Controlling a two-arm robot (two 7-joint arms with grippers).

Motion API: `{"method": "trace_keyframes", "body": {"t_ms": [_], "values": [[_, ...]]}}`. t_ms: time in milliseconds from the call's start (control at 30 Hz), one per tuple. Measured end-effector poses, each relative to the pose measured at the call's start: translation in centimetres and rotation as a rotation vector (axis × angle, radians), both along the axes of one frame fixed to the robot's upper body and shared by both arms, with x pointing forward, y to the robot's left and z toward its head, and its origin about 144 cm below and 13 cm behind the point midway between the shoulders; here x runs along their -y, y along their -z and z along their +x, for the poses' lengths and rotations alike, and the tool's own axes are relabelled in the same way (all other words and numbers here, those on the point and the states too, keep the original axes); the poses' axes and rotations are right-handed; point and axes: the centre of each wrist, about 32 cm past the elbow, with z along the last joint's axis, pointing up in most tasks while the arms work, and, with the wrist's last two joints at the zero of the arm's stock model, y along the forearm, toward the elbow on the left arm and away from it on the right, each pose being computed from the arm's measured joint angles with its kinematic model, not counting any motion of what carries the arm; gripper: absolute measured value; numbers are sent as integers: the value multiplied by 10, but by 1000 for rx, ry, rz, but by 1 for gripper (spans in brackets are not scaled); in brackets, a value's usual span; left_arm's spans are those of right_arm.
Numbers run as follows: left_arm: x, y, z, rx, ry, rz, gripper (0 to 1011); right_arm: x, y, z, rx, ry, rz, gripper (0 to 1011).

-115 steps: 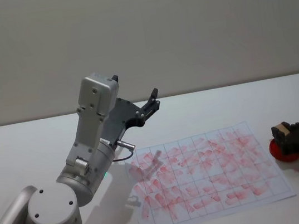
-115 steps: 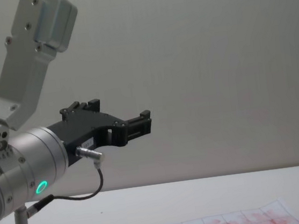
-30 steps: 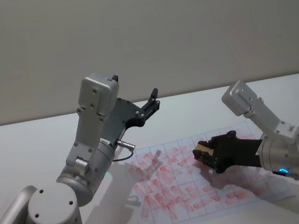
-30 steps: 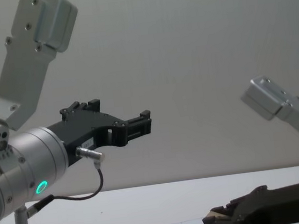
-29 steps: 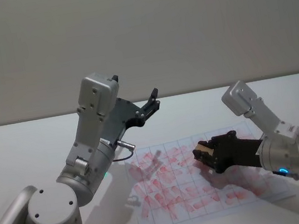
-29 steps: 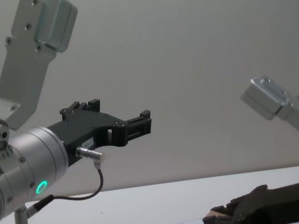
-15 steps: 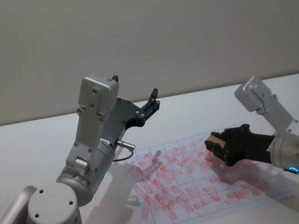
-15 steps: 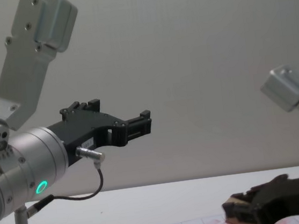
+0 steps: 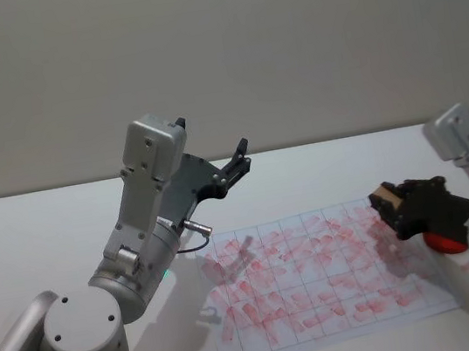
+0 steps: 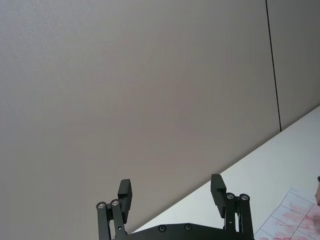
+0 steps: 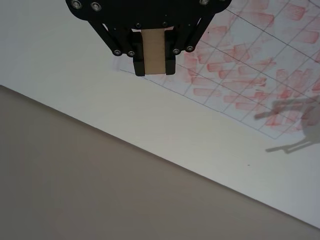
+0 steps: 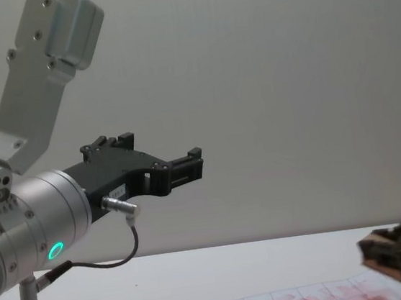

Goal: Use the one hand to pick up the stamp and affix it onto the A4 paper.

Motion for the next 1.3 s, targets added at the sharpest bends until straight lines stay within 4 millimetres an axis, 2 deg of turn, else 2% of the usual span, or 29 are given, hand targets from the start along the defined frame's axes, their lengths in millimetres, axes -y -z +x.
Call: {"method": "trace_keyframes", "body": {"t_ms": [267,600,900,1300], "values": [[0,0,0,0,0,0,1001,17,-2,-18,21,125,2,218],[0,0,0,0,0,0,1001,29,-1,-32,0,204,17,218],[0,0,0,0,0,0,1001,33,2,-33,-28,219,23,218],[0,0,0,0,0,0,1001,36,4,-25,-59,214,14,218]]}}
